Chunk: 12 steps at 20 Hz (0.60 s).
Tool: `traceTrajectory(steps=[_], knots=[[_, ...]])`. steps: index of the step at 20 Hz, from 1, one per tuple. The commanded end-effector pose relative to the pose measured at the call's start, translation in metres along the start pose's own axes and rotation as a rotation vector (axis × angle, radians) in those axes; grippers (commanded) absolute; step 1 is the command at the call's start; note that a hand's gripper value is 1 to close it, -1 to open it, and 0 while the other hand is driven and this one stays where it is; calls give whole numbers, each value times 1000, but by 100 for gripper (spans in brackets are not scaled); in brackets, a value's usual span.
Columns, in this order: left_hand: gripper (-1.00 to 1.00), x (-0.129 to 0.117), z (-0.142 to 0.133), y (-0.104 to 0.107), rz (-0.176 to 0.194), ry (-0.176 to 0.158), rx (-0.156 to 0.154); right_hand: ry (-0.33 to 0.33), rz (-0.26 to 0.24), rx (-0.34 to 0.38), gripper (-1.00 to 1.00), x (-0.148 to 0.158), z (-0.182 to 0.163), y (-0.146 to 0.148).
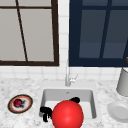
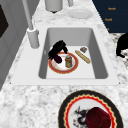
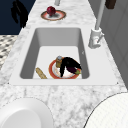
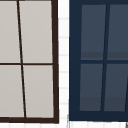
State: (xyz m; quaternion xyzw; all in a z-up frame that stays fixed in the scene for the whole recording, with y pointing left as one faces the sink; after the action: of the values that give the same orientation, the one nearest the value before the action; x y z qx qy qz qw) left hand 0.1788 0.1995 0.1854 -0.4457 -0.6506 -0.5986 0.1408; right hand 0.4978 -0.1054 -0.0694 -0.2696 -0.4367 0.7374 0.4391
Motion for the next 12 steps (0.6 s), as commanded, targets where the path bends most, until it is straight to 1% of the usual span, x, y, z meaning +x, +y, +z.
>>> traceTrajectory(steps=[1, 5, 7, 10, 12], knots=[[0, 0, 0, 0, 0, 0, 0, -37, 29, 4, -100, -7, -18, 7], [0, 0, 0, 0, 0, 0, 0, -16, 61, -23, -100, -4, -23, 16], [0, 0, 0, 0, 0, 0, 0, 6, 83, -35, -100, -1, -25, 20], [0, 0, 0, 0, 0, 0, 0, 39, 113, -37, -100, 5, -25, 20], [0, 0, 0, 0, 0, 0, 0, 68, 133, -26, -100, 14, -26, 17]])
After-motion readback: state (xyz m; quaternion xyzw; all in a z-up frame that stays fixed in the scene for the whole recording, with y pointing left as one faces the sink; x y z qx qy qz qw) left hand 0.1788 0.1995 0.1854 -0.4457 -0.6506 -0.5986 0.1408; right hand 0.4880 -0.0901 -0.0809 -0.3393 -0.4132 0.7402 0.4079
